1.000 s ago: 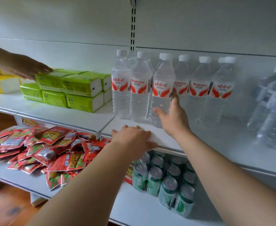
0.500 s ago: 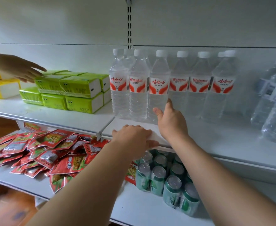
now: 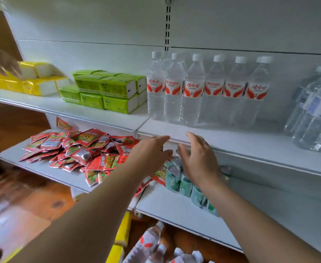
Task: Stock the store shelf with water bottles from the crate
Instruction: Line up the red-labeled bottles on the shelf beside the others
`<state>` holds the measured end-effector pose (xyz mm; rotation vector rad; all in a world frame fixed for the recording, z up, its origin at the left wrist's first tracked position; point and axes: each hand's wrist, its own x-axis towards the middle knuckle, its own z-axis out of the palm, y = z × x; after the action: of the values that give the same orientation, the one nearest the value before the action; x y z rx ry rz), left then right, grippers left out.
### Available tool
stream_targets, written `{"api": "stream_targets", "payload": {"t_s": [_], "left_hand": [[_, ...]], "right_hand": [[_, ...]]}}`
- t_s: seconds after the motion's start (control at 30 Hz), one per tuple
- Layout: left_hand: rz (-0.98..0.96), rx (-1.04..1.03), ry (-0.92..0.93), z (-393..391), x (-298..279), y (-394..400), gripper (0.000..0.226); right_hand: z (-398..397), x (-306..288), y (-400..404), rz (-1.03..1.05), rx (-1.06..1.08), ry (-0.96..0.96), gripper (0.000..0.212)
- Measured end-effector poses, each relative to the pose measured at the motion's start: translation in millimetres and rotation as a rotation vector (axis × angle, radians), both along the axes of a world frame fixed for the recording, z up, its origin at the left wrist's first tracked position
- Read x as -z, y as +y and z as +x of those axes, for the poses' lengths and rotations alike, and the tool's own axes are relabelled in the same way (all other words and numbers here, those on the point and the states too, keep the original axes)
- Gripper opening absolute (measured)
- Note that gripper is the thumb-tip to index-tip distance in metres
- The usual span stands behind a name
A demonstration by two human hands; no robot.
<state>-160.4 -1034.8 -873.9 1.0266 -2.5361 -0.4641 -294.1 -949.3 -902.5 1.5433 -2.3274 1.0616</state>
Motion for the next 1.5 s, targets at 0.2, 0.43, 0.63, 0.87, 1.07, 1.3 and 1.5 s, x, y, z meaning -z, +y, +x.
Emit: {"api": "stream_targets", "payload": {"t_s": [0.2,0.43,0.63,0.87,1.07,1.3,1.5], "left_hand": [[0.112,-0.232,0.268,138,53,55,0.024],[0.307,-0.460,0.167,307,143,136,0.024],[0.634,-0.599,-0.313,384,237,180,0.041],[0.789,-0.694,-0.588,411,317,200,0.067],[0.835,-0.671,-0.637,416,333,202,0.071],[0.845,-0.603,-0.641,409,334,209,0.063],[0.860,-0.603,-0.433,393,302,212,0.049]], "right_hand": [[105,25,37,0.025,-0.318,0.121,0.040],[257,110,88,0.061,-0.755,0.231,0.027],[325,192,118,0.616,-0.864,0.267,0.045],[355,264,129,1.085,-0.852,0.099,0.059],[380,306,143,1.254,-0.785,-0.157,0.073],[393,347,161,1.166,-0.586,-0.709,0.079],[362,317,154,0.964,-0.509,-0.877,0.039]]}}
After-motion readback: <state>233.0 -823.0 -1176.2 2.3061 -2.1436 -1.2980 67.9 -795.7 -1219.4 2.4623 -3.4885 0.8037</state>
